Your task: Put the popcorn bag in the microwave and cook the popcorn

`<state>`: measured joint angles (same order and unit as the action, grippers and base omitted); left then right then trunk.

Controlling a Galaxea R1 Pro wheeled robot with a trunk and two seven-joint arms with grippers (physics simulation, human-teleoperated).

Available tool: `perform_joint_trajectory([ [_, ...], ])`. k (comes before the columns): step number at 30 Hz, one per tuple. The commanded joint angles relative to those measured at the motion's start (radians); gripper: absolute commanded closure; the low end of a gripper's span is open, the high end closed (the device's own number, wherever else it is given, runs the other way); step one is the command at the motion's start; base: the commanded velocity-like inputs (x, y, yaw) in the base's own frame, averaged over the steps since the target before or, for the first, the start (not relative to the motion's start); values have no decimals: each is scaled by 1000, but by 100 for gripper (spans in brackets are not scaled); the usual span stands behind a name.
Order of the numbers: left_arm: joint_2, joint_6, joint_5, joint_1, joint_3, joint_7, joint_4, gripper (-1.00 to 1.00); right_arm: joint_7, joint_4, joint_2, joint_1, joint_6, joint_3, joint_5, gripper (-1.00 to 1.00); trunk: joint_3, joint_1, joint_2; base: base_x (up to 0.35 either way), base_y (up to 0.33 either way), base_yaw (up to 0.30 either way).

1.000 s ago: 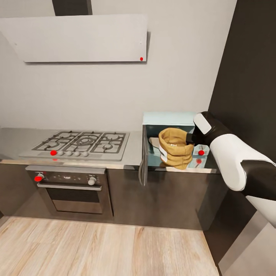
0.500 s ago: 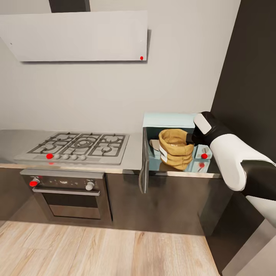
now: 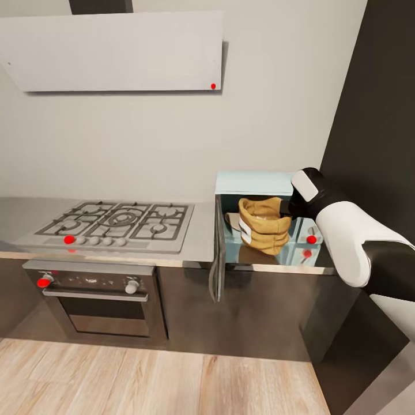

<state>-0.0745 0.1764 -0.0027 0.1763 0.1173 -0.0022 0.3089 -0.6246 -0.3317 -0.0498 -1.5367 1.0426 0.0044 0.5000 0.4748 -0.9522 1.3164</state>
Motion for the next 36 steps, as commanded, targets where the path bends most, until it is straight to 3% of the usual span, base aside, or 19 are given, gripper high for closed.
perform_joint_trajectory([
  [1,-1,3,0,1,4,0,-1,-100,-9,-1,-1,-1,5,2,3,100,1,0,1,2,0,0],
  [36,-1,3,0,0,4,-1,-1,-100,-9,-1,2,0,5,3,3,100,1,0,1,80,0,0],
])
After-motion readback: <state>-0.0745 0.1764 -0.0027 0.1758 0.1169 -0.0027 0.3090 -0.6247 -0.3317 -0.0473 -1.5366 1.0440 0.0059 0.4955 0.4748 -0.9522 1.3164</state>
